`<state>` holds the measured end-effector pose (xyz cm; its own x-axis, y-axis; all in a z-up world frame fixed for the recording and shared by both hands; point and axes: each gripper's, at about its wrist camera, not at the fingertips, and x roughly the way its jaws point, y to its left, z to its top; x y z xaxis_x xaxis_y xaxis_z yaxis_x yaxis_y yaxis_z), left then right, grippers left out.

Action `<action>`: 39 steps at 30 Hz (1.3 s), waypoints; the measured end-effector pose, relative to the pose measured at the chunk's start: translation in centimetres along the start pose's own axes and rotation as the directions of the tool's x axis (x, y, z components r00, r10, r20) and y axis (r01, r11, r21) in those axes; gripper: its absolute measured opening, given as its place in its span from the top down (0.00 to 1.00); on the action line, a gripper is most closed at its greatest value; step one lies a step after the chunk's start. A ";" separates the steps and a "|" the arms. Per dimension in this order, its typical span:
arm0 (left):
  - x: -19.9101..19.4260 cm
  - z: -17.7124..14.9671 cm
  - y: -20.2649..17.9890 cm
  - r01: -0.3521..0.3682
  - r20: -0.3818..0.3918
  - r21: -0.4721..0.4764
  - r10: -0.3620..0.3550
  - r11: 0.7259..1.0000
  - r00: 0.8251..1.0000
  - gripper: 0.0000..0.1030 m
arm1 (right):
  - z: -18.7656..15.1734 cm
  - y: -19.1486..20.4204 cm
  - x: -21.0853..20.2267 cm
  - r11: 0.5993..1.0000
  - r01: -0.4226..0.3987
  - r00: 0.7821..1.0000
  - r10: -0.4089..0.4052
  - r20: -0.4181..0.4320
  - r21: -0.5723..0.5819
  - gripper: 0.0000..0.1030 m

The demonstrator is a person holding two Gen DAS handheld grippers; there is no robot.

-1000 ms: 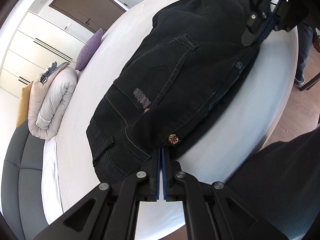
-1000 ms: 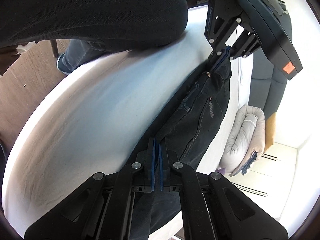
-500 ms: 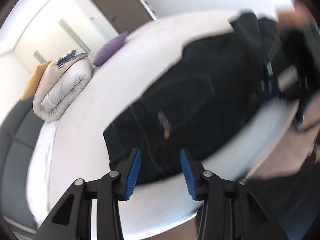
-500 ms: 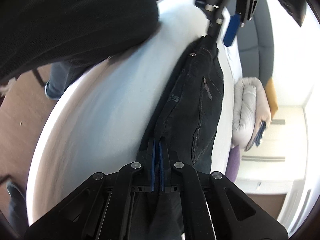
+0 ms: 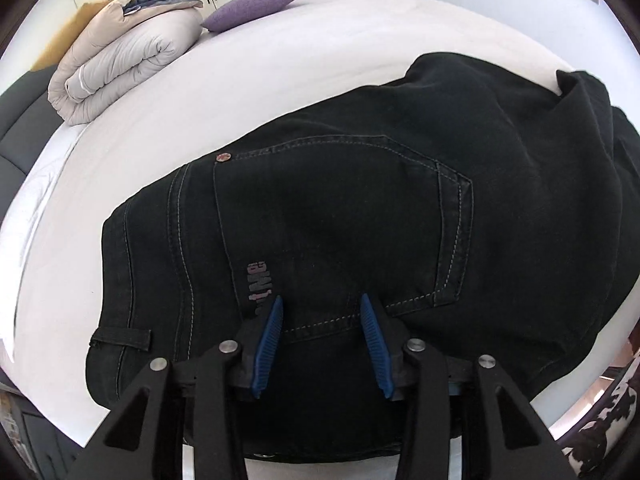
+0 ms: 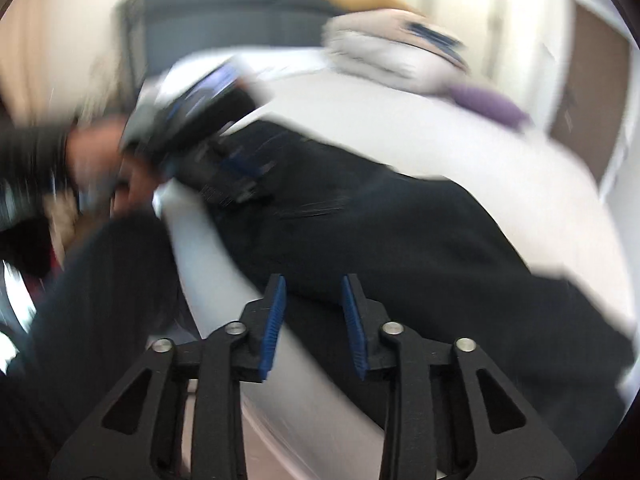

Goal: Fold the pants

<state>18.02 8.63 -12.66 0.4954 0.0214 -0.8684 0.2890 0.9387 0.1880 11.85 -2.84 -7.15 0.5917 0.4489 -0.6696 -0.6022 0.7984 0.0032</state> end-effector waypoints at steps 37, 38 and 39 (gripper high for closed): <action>0.3 0.1 0.1 -0.033 -0.009 -0.119 0.032 0.992 0.999 0.57 | 1.3 -37.1 -15.3 0.587 -0.166 0.986 0.119 0.119 0.792 0.97; 0.3 0.1 0.1 -0.031 -0.010 -0.119 0.030 0.992 0.999 0.57 | 2.3 -36.7 -16.4 0.583 -0.172 0.985 0.105 0.136 0.794 0.97; 0.3 0.1 0.1 -0.030 -0.011 -0.117 0.029 0.993 1.000 0.57 | 3.1 -36.6 -17.3 0.553 -0.176 0.984 0.085 0.154 0.814 0.97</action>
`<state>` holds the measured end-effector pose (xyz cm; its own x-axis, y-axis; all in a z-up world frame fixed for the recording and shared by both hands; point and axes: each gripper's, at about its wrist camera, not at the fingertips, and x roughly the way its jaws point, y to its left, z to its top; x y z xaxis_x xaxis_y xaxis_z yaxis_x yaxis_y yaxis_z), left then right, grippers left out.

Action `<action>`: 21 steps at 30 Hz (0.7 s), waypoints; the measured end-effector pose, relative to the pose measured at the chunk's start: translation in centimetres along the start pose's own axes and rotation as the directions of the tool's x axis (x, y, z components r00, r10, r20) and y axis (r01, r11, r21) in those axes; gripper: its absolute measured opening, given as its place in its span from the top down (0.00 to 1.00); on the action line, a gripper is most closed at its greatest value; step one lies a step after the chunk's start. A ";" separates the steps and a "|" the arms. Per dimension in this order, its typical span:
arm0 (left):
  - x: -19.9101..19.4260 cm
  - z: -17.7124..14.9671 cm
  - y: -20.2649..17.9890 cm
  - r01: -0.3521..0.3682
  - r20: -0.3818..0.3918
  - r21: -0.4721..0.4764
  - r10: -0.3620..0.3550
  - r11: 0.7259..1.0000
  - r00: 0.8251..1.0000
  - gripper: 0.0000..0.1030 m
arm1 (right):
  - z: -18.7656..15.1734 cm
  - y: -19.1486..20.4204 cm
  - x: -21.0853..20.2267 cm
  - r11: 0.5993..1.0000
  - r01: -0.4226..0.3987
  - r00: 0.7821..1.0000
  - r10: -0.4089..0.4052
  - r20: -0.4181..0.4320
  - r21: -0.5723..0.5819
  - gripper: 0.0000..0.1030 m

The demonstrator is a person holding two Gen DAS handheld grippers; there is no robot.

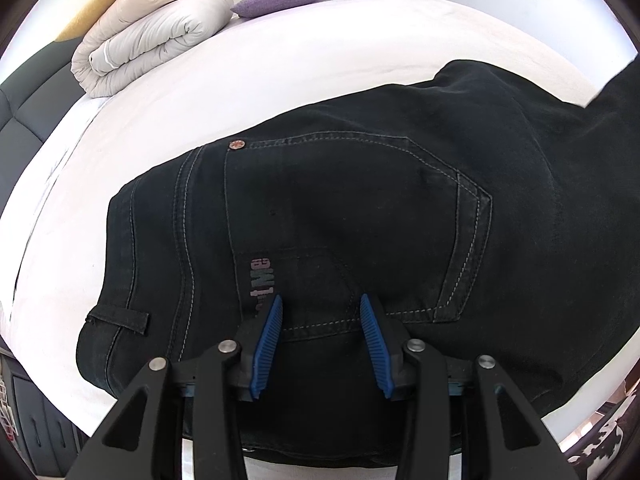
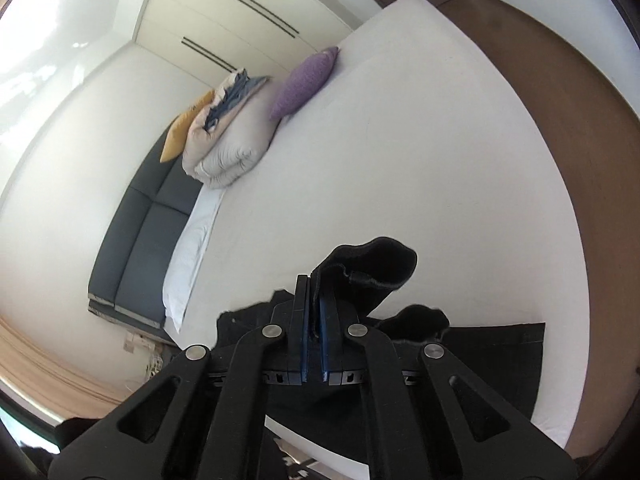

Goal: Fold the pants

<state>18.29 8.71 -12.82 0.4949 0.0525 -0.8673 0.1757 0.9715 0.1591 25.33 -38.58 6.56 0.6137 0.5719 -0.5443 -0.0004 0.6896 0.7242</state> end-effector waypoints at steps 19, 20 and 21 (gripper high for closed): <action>-0.4 -0.4 -0.4 -0.010 0.014 -0.006 0.010 1.000 1.000 0.57 | -14.1 -9.6 -4.9 0.930 0.052 0.969 -0.135 0.208 0.364 0.36; -0.4 -0.4 -0.5 -0.013 0.011 -0.004 0.013 1.000 1.000 0.57 | -15.4 -9.4 -4.2 0.927 0.016 0.975 -0.098 0.200 0.374 0.36; -0.4 -0.3 -0.6 -0.015 0.009 -0.002 0.015 1.000 1.000 0.57 | -16.6 -9.2 -3.2 0.917 -0.019 0.981 -0.060 0.184 0.399 0.36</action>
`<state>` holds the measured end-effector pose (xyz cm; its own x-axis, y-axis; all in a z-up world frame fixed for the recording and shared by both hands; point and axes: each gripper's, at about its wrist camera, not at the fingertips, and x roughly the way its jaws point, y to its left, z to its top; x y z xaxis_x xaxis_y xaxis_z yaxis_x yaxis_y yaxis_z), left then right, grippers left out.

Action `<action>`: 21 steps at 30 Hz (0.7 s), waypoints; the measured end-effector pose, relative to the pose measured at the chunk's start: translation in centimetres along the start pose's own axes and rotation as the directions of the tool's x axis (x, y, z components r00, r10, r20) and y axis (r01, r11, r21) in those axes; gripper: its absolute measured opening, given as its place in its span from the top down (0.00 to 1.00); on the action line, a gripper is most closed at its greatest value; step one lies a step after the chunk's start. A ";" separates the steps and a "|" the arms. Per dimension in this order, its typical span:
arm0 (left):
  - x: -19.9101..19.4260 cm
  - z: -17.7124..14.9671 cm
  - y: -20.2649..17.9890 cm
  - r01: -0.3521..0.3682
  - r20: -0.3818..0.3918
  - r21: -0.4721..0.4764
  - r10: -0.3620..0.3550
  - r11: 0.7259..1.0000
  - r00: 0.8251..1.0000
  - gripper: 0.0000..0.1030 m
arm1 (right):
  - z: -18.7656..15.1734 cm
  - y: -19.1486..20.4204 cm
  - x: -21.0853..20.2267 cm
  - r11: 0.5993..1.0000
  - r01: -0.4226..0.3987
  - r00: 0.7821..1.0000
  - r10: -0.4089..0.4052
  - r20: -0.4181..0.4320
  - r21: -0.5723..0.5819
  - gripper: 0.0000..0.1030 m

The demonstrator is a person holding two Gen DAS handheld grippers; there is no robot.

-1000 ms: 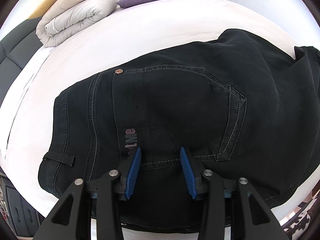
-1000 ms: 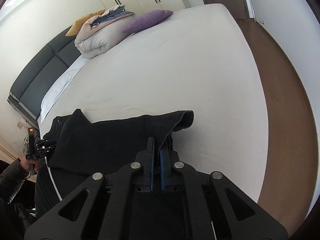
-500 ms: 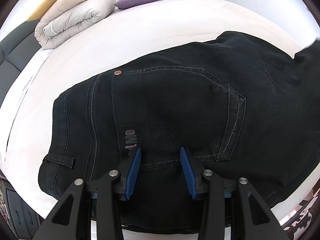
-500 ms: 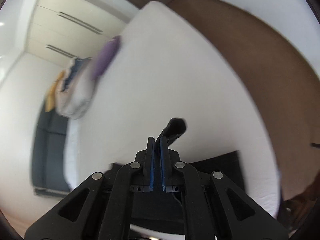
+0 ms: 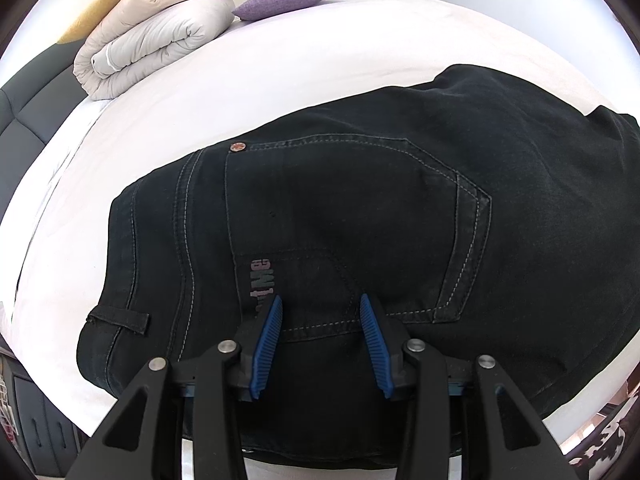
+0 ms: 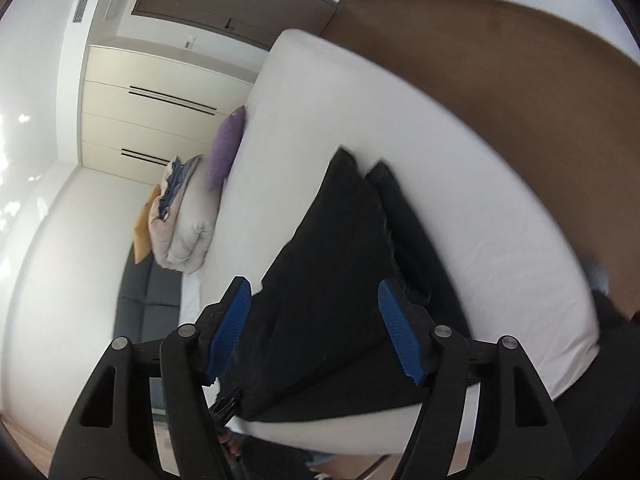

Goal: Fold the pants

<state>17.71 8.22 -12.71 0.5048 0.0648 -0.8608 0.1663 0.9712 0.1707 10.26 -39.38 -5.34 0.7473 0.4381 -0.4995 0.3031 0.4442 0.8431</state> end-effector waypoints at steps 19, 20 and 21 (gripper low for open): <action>0.2 -0.7 0.5 0.006 0.026 -0.006 -0.006 1.000 1.000 0.57 | -4.5 -6.9 6.6 0.964 -0.021 0.994 -0.010 0.113 0.267 0.45; 0.2 -0.8 0.6 0.009 0.027 -0.006 -0.009 1.000 1.000 0.57 | -4.7 -7.3 7.5 0.961 -0.025 0.992 -0.011 0.126 0.274 0.45; 0.3 -0.8 0.6 0.011 0.029 -0.008 -0.010 1.000 1.000 0.57 | -4.6 -7.2 7.6 0.959 -0.034 0.990 -0.005 0.138 0.282 0.45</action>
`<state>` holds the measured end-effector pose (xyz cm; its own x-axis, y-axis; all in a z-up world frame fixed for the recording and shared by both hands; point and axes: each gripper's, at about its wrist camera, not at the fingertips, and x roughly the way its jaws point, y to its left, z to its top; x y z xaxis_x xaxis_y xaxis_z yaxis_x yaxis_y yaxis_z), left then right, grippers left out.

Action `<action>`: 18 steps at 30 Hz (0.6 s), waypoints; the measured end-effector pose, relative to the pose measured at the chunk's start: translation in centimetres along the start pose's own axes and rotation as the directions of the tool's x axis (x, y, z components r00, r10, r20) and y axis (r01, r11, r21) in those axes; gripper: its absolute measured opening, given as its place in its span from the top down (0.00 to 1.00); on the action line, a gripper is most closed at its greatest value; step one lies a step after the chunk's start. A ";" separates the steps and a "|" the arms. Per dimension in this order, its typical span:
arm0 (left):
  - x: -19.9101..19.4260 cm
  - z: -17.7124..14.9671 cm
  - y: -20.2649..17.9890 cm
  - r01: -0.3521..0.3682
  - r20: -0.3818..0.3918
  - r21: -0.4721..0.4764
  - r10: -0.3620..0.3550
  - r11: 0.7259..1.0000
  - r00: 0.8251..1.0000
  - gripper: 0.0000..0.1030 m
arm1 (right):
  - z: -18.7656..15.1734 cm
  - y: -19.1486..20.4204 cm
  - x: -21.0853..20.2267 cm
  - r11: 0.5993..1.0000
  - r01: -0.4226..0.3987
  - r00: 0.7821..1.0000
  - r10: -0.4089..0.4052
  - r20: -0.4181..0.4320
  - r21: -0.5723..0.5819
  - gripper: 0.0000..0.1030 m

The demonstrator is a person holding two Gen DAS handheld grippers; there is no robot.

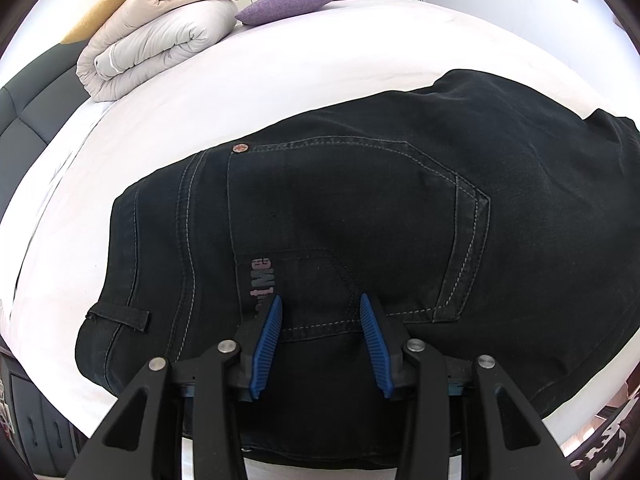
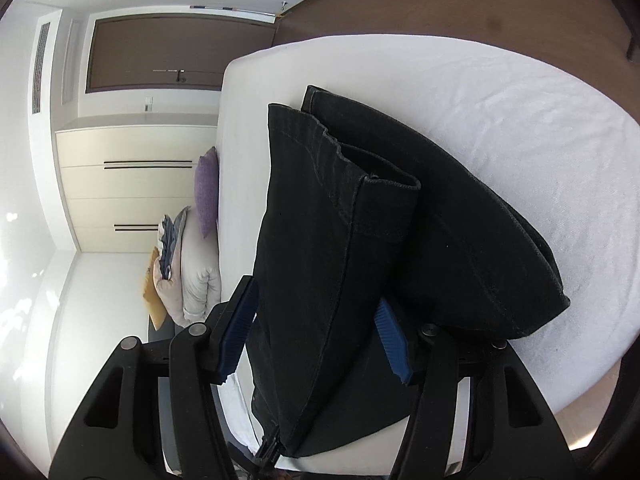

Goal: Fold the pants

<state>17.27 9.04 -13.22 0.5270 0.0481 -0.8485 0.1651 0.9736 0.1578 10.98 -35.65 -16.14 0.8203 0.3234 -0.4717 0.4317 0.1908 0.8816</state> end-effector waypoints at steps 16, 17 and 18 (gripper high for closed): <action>0.2 -0.2 0.3 0.008 0.008 -0.016 -0.008 1.000 1.000 0.58 | 0.5 -1.3 -3.0 0.998 0.057 0.996 -0.054 0.069 -0.038 0.98; 0.2 -0.2 0.3 0.010 0.007 -0.018 -0.010 1.000 1.000 0.58 | 0.4 -1.2 -3.3 0.996 0.072 0.995 -0.068 0.075 -0.045 0.98; 0.2 -0.1 0.4 0.012 0.006 -0.020 -0.012 1.000 1.000 0.58 | 0.4 -1.2 -3.3 0.995 0.084 0.994 -0.080 0.080 -0.052 0.98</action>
<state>17.29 9.44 -13.36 0.5301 0.0351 -0.8472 0.1546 0.9784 0.1372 7.89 -37.29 -15.65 0.8105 0.2322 -0.5377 0.4791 0.2653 0.8367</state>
